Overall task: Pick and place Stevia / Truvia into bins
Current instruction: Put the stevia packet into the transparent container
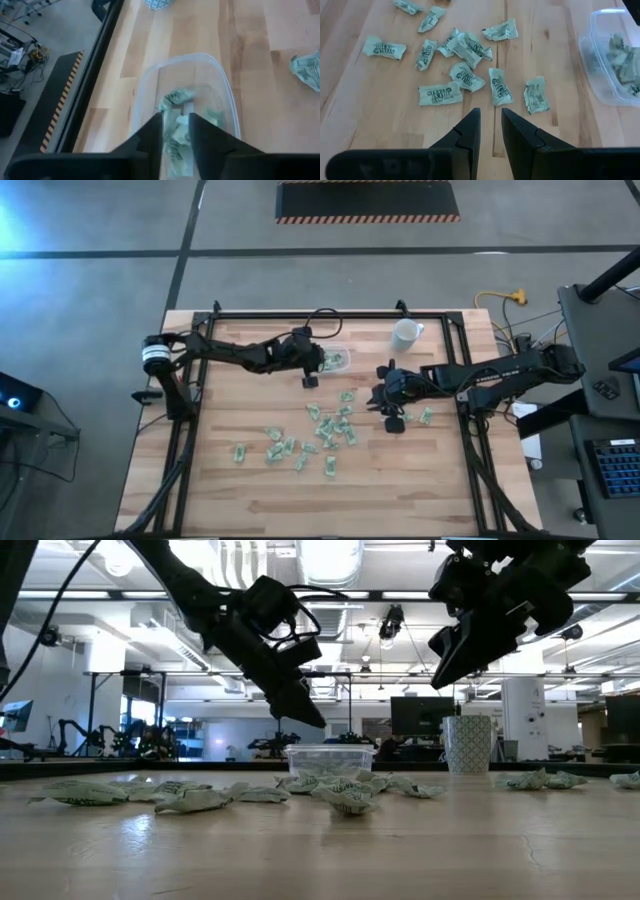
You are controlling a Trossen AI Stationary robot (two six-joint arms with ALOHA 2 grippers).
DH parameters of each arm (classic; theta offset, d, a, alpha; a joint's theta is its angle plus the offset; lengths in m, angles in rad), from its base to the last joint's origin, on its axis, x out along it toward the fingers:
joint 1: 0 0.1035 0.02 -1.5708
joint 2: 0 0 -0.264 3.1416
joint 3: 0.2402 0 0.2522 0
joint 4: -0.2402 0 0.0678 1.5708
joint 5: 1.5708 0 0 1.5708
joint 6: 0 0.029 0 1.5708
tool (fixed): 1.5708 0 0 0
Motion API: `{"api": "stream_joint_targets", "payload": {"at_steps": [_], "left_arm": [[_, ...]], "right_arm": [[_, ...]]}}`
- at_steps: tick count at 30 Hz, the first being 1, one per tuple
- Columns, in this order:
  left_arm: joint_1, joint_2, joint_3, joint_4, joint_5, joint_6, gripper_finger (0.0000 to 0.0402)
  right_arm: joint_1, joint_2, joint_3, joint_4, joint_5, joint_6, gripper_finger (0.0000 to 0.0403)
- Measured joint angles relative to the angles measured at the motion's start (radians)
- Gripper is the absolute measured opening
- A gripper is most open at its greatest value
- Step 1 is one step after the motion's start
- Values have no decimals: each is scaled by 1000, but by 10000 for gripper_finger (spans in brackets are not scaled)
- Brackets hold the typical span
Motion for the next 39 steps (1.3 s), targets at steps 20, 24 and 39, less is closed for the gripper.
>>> {"api": "stream_joint_targets", "payload": {"at_steps": [20, 24, 39], "left_arm": [[-171, -308, -38, -393, 0, -134, 155], [-219, -341, -41, -390, 1, -158, 155], [-314, -368, -45, -396, -2, -185, 155]], "right_arm": [[5, 1, -156, -76, -33, 247, 68], [8, 10, -160, -75, -41, 251, 77], [8, 18, -214, 1, -19, 253, 157]]}}
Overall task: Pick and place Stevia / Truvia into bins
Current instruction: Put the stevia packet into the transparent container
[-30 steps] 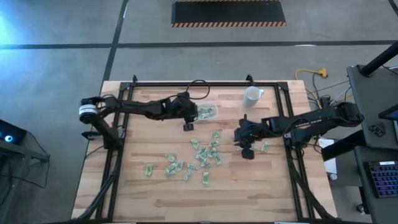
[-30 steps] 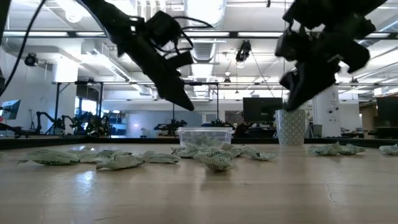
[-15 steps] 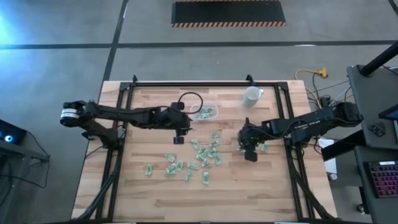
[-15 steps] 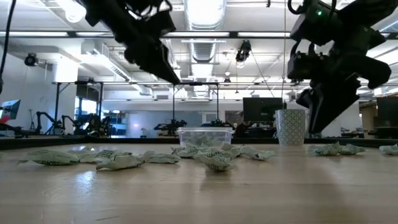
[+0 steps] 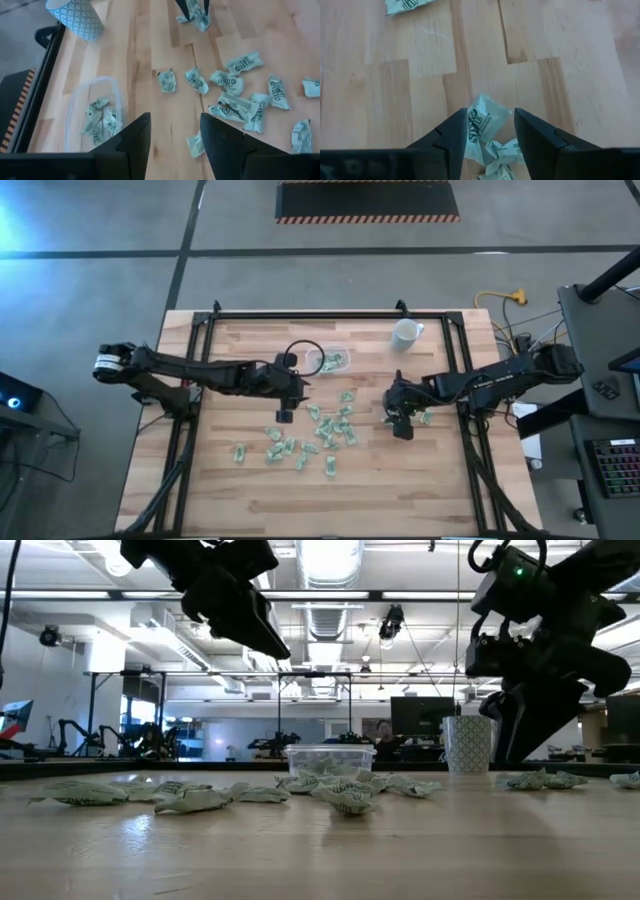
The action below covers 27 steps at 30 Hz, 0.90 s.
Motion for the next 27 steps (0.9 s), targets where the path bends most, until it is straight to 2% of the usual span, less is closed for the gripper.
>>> {"api": "stream_joint_targets", "payload": {"at_steps": [27], "left_arm": [[-36, 0, -12, 1, 3, -28, 155]], "right_arm": [[3, 0, -76, 116, 44, 8, 147]]}}
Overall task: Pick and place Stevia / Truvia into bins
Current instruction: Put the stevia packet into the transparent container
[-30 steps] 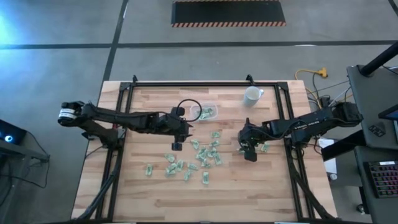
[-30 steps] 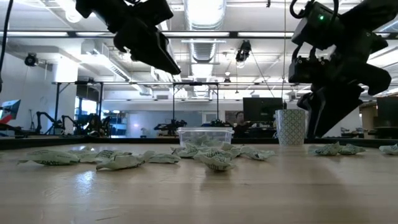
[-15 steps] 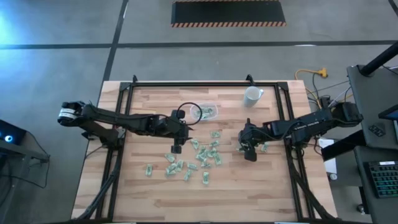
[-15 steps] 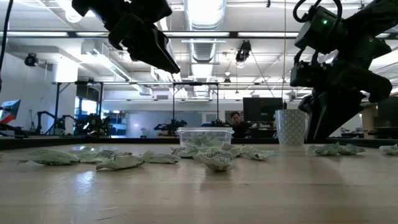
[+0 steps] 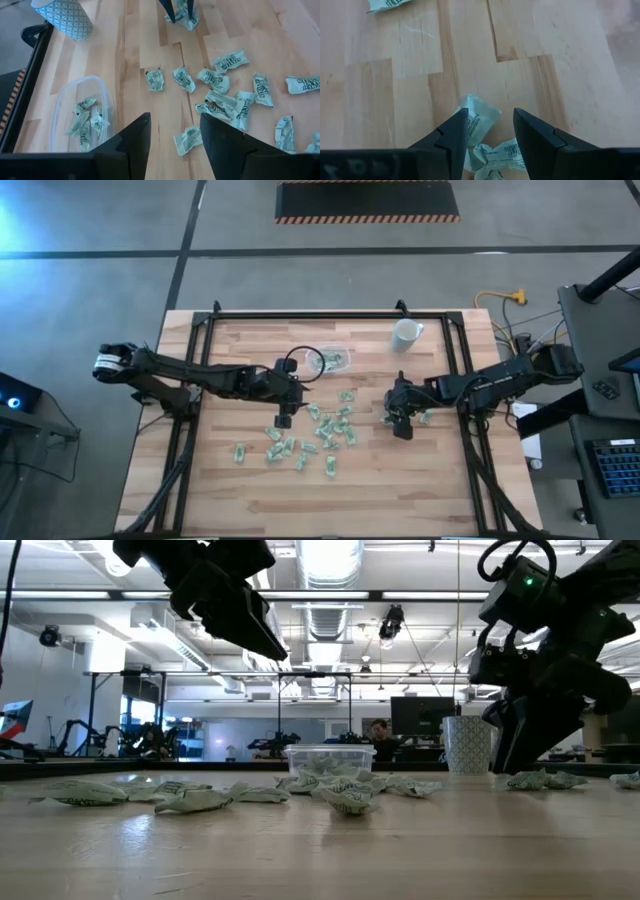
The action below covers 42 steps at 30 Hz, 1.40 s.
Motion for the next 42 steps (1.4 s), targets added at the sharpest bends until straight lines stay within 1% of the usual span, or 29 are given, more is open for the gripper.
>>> {"api": "stream_joint_targets", "payload": {"at_steps": [8, 15, 18, 22, 28, 29, 38, 40, 42], "left_arm": [[-1, 0, 0, 1, 0, 0, 155], [-1, 0, 0, 0, -1, 0, 155], [-1, 0, 0, 0, -3, 0, 155], [-1, 0, -2, 0, -3, 0, 155], [0, 0, -15, 1, -3, 0, 155], [0, 0, -18, 0, -3, 0, 155], [0, -1, -47, 2, -3, -24, 155], [0, -1, -52, -14, -3, -27, 155], [0, -1, -52, -37, -3, -48, 155]], "right_arm": [[0, 11, -12, 17, 0, 26, 144], [0, 92, 0, 40, 2, 26, 134], [0, 108, 5, 46, 5, 22, 125], [0, 98, 3, 49, 9, 2, 97], [6, 47, -2, 89, 0, -73, 22], [5, 35, -2, 108, 1, -86, 15], [5, 16, 0, 334, 5, -200, 9], [5, 16, 1, 324, 5, -198, 9], [5, 15, 1, 271, -1, -191, 11]]}}
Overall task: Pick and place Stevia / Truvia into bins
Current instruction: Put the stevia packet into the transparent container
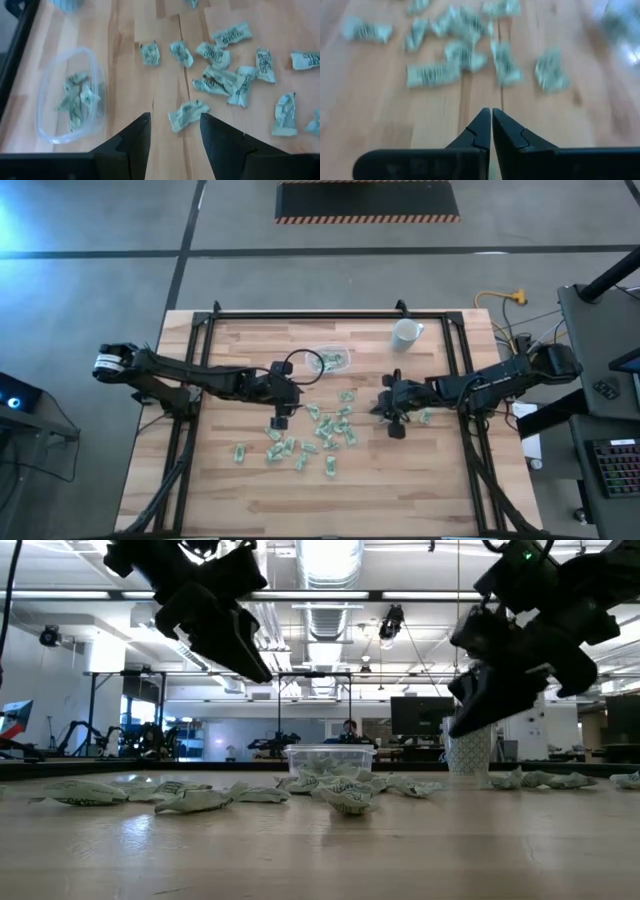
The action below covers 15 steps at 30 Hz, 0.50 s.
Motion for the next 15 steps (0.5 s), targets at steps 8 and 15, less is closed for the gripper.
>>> {"api": "stream_joint_targets", "payload": {"at_steps": [8, 15], "left_arm": [[0, 0, 0, -23, 0, -5, 155], [0, 0, 0, -2, 0, -8, 155]], "right_arm": [[0, 1, 0, -121, -10, 92, 85], [0, 49, 0, -122, -9, 123, 156]]}}
